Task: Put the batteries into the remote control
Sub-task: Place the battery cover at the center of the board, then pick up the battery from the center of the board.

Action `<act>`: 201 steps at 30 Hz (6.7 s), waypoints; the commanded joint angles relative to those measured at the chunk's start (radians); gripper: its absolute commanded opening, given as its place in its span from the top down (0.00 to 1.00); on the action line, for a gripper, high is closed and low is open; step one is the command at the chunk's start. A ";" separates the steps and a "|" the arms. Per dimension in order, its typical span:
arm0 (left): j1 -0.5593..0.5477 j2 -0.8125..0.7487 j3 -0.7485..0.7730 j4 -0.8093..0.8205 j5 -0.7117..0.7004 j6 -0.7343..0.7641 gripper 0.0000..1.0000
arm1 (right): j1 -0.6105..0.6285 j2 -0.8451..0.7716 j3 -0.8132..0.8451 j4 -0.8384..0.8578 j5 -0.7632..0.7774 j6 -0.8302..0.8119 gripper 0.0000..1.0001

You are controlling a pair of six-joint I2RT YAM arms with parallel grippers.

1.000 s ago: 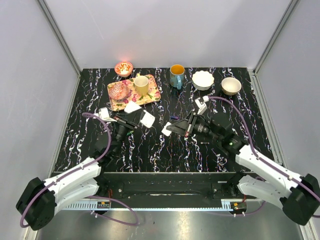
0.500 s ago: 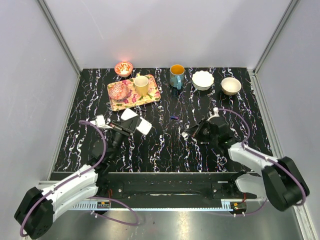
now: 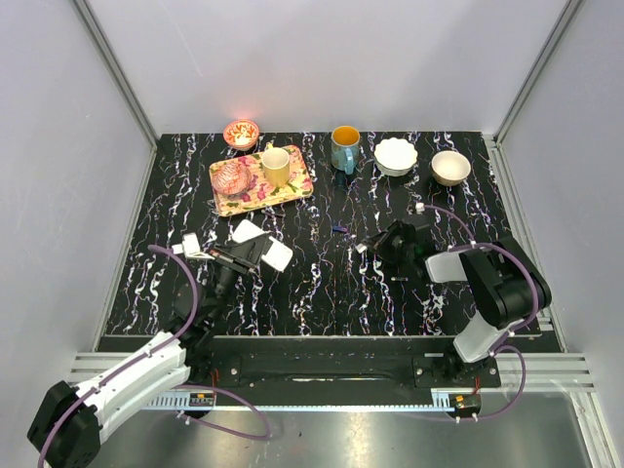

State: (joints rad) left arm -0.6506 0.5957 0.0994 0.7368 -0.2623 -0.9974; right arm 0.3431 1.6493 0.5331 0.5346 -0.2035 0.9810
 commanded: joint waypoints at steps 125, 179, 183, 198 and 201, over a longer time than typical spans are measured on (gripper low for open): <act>0.298 0.039 0.132 -0.232 0.810 0.011 1.00 | 0.257 0.331 0.811 -0.742 0.378 -0.714 0.36; 0.298 0.010 0.094 -0.224 0.818 -0.007 1.00 | 0.329 0.420 0.857 -0.834 0.466 -0.780 0.65; 0.298 0.003 0.091 -0.231 0.816 -0.007 1.00 | 0.329 0.429 0.880 -0.846 0.469 -0.783 0.61; 0.299 0.013 0.097 -0.223 0.822 -0.007 1.00 | 0.329 0.463 0.918 -0.857 0.460 -0.803 0.70; 0.298 0.013 0.095 -0.221 0.824 -0.009 1.00 | 0.329 0.472 0.926 -0.857 0.458 -0.808 0.71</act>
State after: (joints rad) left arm -0.3569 0.6106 0.1871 0.4477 0.5396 -0.9993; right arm 0.6674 2.0811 1.4296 -0.2958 0.2428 0.1898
